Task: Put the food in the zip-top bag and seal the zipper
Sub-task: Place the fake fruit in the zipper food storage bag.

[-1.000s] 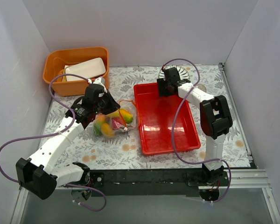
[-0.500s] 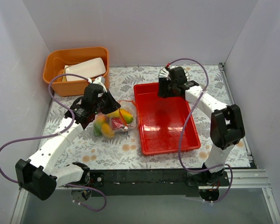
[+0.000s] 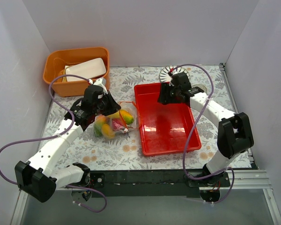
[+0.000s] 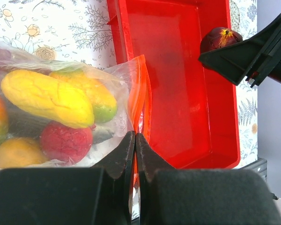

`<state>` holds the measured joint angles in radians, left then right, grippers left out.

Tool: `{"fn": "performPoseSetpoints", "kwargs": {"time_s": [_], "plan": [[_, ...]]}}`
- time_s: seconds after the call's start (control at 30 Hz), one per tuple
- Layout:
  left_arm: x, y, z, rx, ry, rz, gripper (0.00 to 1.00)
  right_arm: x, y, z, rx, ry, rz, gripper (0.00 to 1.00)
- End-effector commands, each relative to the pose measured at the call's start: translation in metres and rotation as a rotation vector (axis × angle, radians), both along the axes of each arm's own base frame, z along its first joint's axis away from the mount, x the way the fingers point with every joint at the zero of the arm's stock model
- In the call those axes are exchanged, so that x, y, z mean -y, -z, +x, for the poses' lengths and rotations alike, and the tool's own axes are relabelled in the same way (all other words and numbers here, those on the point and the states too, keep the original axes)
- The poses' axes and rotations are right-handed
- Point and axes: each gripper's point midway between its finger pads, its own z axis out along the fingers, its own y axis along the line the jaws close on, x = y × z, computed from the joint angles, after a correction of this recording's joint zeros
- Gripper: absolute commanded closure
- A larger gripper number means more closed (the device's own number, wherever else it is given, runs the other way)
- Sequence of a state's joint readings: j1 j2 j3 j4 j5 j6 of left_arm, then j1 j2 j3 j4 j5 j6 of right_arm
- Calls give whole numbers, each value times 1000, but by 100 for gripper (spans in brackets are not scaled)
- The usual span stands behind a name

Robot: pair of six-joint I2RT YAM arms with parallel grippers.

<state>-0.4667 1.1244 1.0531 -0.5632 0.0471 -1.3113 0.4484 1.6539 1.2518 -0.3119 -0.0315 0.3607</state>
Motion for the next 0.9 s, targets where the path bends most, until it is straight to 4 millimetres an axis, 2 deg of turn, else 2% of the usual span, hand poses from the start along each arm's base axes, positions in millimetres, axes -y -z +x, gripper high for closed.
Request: {"fn": "performPoseSetpoints", "kwargs": {"time_s": [0.0, 0.17, 0.23, 0.37, 0.5, 0.6, 0.87], "plan": [[1, -10, -1, 30, 20, -6, 100, -22, -36, -8, 67, -66, 109, 62], [1, -10, -1, 29, 17, -8, 100, -46, -55, -31, 93, -144, 161, 62], [1, -9, -1, 26, 15, -9, 100, -65, -62, -47, 101, -204, 189, 62], [-1, -7, -3, 24, 6, -10, 100, -101, -64, -76, 82, -301, 222, 61], [-3, -8, -6, 26, -3, -12, 100, -141, -54, -103, 38, -399, 237, 61], [-5, -8, -8, 28, -7, -17, 100, -161, -46, -110, 25, -437, 222, 61], [-8, -9, -13, 25, -16, -17, 100, -189, -32, -113, -13, -499, 202, 59]]}}
